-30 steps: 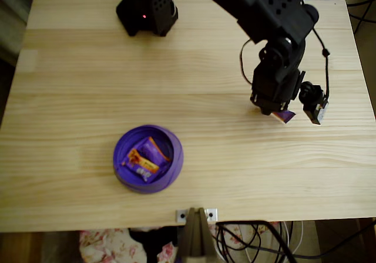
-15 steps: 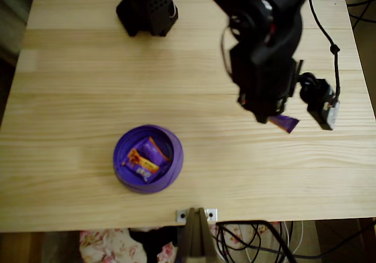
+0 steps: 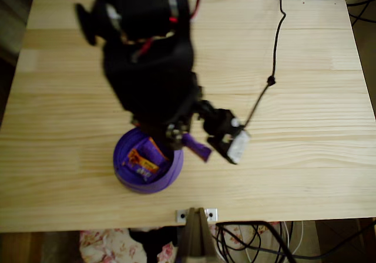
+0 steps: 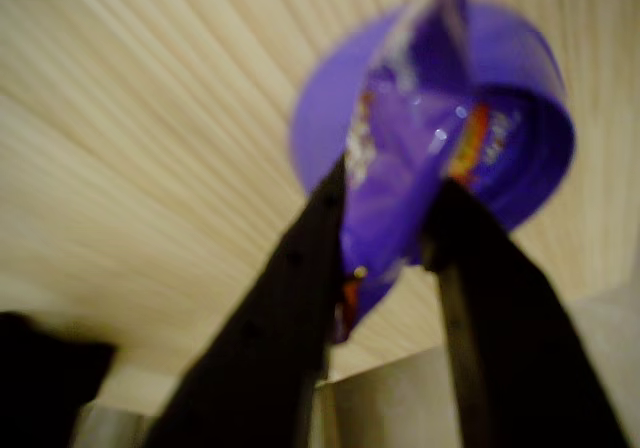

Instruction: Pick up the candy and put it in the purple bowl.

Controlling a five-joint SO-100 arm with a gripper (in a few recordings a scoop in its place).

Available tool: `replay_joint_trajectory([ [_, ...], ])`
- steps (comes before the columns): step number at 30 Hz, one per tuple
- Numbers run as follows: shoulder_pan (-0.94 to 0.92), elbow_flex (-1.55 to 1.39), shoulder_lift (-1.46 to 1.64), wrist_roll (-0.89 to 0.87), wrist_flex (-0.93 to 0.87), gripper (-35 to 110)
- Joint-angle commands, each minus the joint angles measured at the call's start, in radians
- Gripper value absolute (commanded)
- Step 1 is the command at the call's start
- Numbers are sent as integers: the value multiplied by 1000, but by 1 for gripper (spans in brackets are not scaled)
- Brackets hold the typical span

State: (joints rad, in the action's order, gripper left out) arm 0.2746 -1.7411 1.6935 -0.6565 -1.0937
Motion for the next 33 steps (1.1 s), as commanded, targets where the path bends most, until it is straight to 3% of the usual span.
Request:
replay_joint_trajectory([
  [1, -72, -55, 175, 75, 66, 0],
  [17, -164, -67, 71, 196, 104, 1],
  [21, -166, -55, 49, 196, 87, 26],
  [23, -166, -60, 52, 193, 86, 30],
  [30, -167, -71, 61, 190, 77, 30],
  [32, -167, -74, 78, 192, 72, 5],
  [33, -164, -74, 95, 195, 67, 0],
])
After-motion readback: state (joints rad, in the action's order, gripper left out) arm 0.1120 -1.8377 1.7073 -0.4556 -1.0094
